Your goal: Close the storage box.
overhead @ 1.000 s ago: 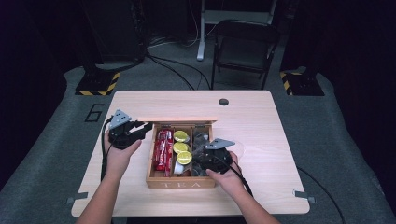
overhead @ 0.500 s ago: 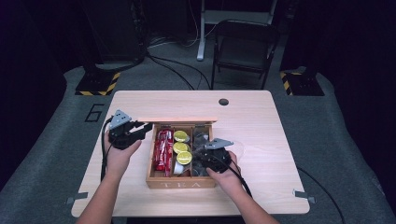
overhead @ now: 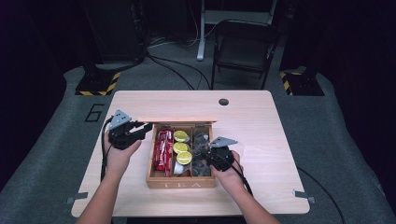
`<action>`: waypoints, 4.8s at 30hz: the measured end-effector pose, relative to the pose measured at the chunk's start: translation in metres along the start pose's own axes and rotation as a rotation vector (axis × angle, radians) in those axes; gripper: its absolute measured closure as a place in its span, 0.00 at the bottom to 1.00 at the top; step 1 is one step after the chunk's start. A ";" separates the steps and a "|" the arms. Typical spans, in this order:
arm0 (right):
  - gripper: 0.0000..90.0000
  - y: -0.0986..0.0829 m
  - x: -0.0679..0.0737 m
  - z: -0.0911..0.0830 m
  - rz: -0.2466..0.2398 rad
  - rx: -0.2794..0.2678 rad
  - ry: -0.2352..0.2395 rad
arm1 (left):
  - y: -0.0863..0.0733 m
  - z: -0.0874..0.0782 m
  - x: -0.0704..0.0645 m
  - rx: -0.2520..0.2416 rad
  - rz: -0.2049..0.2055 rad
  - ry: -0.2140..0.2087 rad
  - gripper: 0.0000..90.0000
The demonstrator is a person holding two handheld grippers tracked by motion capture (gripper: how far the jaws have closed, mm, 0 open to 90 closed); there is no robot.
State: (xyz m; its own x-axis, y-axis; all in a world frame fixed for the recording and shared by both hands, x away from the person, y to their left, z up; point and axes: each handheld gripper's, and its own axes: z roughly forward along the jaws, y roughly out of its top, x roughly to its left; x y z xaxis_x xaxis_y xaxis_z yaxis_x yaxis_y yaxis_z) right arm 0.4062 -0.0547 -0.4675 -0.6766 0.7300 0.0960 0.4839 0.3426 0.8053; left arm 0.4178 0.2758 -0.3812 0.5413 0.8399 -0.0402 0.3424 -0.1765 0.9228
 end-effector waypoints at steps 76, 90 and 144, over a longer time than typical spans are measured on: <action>0.90 0.021 -0.002 -0.043 -0.018 -0.104 0.061 | 0.000 0.000 0.000 -0.003 0.001 -0.001 0.67; 0.90 0.020 -0.028 -0.075 0.020 -0.162 -0.047 | 0.003 0.002 0.003 -0.010 -0.005 -0.007 0.67; 0.82 -0.009 -0.066 -0.084 0.089 -0.078 -0.215 | 0.007 0.006 0.008 -0.024 -0.019 -0.017 0.66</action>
State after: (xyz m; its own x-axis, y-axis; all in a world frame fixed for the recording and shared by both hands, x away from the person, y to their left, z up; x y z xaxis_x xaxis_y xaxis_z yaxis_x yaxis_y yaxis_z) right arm 0.3999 -0.1560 -0.4320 -0.4954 0.8673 0.0481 0.4858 0.2308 0.8430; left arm 0.4290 0.2780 -0.3776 0.5478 0.8342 -0.0641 0.3346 -0.1482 0.9306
